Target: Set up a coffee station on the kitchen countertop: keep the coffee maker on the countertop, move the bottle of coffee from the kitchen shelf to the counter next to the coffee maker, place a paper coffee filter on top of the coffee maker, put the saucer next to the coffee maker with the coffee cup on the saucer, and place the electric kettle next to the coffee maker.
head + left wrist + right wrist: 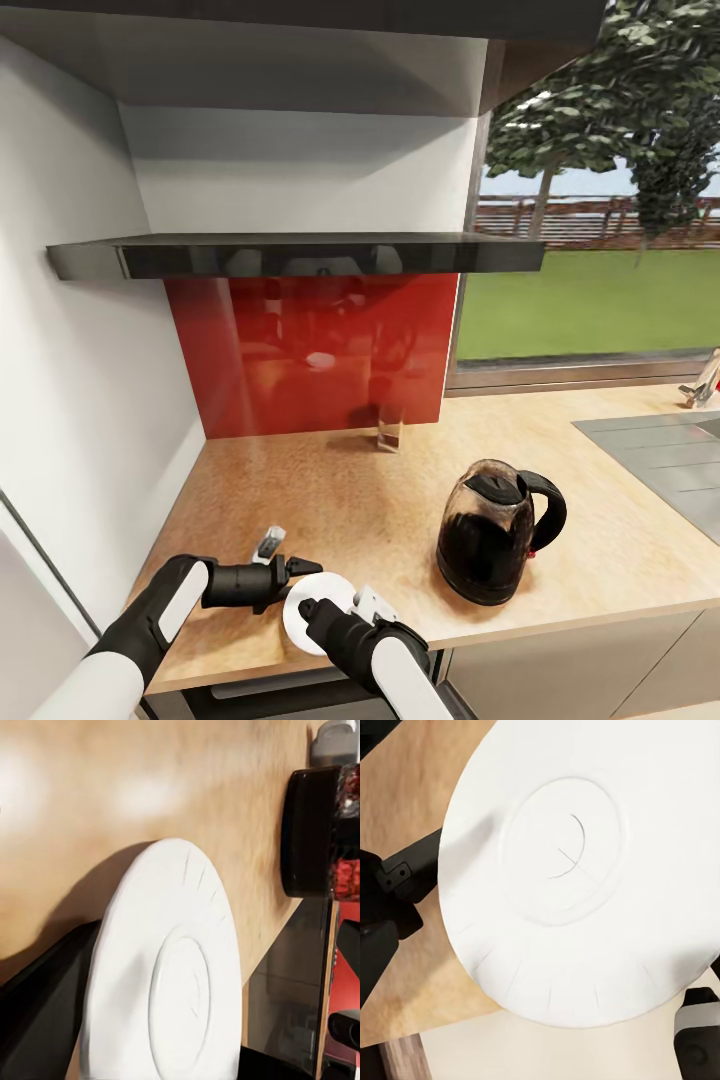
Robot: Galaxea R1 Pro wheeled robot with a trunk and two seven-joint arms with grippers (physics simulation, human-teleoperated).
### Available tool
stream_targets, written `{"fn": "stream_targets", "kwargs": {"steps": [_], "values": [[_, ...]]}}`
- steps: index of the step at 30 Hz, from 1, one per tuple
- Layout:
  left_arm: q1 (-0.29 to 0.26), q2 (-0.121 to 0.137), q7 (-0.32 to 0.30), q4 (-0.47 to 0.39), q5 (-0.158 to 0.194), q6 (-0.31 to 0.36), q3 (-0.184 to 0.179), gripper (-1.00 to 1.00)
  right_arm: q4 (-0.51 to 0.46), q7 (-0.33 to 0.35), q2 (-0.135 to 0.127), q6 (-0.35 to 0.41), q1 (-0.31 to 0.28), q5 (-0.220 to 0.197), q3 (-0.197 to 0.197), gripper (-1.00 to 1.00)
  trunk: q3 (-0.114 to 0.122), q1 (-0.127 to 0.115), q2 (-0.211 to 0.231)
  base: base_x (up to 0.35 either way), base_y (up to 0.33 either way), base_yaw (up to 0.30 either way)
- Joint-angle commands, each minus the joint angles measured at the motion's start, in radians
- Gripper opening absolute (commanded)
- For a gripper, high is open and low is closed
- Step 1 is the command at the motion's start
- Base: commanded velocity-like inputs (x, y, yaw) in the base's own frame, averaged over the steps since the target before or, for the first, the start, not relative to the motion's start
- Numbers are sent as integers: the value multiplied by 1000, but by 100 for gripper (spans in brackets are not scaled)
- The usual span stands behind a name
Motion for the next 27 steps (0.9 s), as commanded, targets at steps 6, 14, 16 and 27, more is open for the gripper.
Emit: {"fn": "stream_targets", "kwargs": {"steps": [6,14,16,27], "values": [[1,0,-3,0,-11,1,-3,100,-2,-6,0,3,-1,-4,0,100,-3,1,-2,0,0,0],[1,0,-3,0,-11,2,-3,100,-5,-6,0,3,-1,-4,0,-100,-3,1,-2,0,0,0],[3,0,-3,-1,-11,2,-3,100,-5,-6,0,3,-1,-4,0,-100,-3,1,-2,0,0,0],[3,0,-3,0,-11,2,-2,100,-6,-6,0,3,-1,-4,0,-100,-3,1,-2,0,0,0]]}}
